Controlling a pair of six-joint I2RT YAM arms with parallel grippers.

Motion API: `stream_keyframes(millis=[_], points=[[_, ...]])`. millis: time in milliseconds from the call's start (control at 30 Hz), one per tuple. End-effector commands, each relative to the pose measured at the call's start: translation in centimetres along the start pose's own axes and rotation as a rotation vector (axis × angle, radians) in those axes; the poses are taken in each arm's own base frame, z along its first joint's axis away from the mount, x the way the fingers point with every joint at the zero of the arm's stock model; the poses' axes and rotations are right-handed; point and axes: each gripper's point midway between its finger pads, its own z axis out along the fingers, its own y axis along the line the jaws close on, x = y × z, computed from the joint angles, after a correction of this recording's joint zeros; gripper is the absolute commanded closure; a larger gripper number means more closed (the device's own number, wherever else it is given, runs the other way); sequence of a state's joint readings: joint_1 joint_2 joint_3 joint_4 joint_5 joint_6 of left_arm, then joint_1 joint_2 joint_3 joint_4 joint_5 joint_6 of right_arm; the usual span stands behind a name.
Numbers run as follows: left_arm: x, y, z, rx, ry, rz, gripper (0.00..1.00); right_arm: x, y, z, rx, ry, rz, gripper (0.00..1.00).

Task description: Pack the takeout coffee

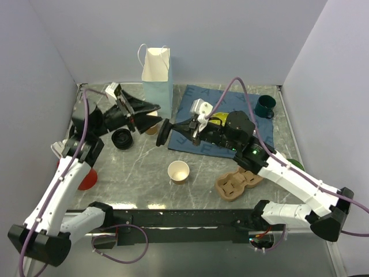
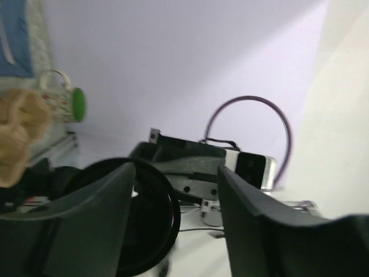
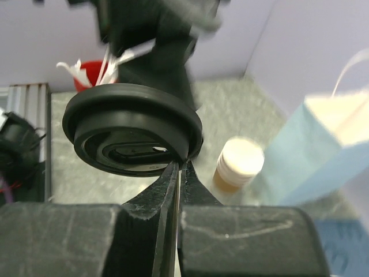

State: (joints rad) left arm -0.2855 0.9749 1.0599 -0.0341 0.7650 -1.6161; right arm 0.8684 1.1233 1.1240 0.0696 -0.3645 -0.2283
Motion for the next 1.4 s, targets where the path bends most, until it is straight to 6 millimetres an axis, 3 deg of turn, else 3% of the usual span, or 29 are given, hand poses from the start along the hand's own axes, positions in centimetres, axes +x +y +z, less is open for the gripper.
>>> stream_keyframes(millis=[0, 33, 100, 133, 200, 233, 267, 333, 367, 400, 467, 500, 567, 633, 767, 800, 967, 1133, 1267, 1367], points=[[-2.6, -0.7, 0.9, -0.062, -0.079, 0.140, 0.30, -0.9, 0.0, -3.2, 0.083, 0.084, 0.148, 1.00], [-3.2, -1.3, 0.8, -0.074, -0.105, 0.179, 0.26, 0.7, 0.5, -4.3, 0.089, 0.161, 0.195, 1.00], [-6.2, 2.0, 0.8, -0.246, -0.215, 0.223, 0.16, 1.5, 0.9, -5.4, 0.117, 0.228, 0.284, 1.00], [-7.1, 1.0, 0.5, -0.271, -0.269, 0.279, 0.12, 2.5, 1.4, -6.0, 0.125, 0.282, 0.345, 1.00], [-8.5, 3.0, -0.3, -0.392, -0.320, 0.336, 0.03, 4.3, 2.6, -8.0, 0.151, 0.430, 0.469, 1.00], [-9.9, 3.5, -0.9, -0.440, -0.394, 0.362, 0.01, 5.3, 2.8, -8.4, 0.166, 0.496, 0.511, 1.00], [-10.2, 3.8, -1.6, -0.469, -0.417, 0.398, 0.01, 6.4, 3.7, -10.0, 0.189, 0.601, 0.576, 1.00], [-11.0, 6.2, -3.1, -0.565, -0.476, 0.403, 0.03, 8.3, 4.3, -10.9, 0.216, 0.721, 0.633, 1.00], [-10.8, 6.4, -3.9, -0.580, -0.496, 0.424, 0.03, 8.7, 4.7, -11.5, 0.231, 0.768, 0.671, 1.00], [-10.7, 8.3, -4.4, -0.624, -0.493, 0.412, 0.03, 10.0, 5.3, -12.4, 0.245, 0.856, 0.699, 1.00], [-10.2, 9.7, -5.7, -0.665, -0.503, 0.426, 0.03, 10.9, 5.6, -13.0, 0.278, 0.933, 0.745, 1.00], [-9.9, 11.6, -6.1, -0.704, -0.486, 0.414, 0.03, 11.6, 6.0, -13.9, 0.301, 1.004, 0.767, 1.00], [-9.1, 12.5, -6.8, -0.706, -0.469, 0.431, 0.03, 12.5, 6.1, -13.4, 0.311, 1.076, 0.790, 1.00], [-8.3, 15.1, -7.2, -0.738, -0.432, 0.411, 0.03, 14.0, 6.4, -13.2, 0.317, 1.186, 0.803, 1.00], [-6.6, 17.7, -7.6, -0.738, -0.370, 0.390, 0.02, 15.1, 5.1, -11.5, 0.335, 1.309, 0.761, 1.00], [-6.4, 18.8, -7.9, -0.756, -0.362, 0.377, 0.02, 16.3, 4.8, -10.8, 0.342, 1.364, 0.751, 1.00], [-6.3, 19.2, -8.7, -0.785, -0.374, 0.403, 0.02, 17.1, 3.6, -8.6, 0.359, 1.445, 0.721, 1.00], [-7.9, 18.0, -11.3, -0.898, -0.495, 0.444, 0.03, 19.4, 3.5, -7.4, 0.364, 1.525, 0.727, 1.00], [-8.6, 16.1, -12.4, -0.894, -0.568, 0.505, 0.03, 20.4, 3.9, -7.7, 0.374, 1.579, 0.736, 1.00], [-8.6, 16.2, -12.6, -0.917, -0.559, 0.517, 0.03, 20.6, 3.9, -8.2, 0.381, 1.614, 0.730, 1.00]])
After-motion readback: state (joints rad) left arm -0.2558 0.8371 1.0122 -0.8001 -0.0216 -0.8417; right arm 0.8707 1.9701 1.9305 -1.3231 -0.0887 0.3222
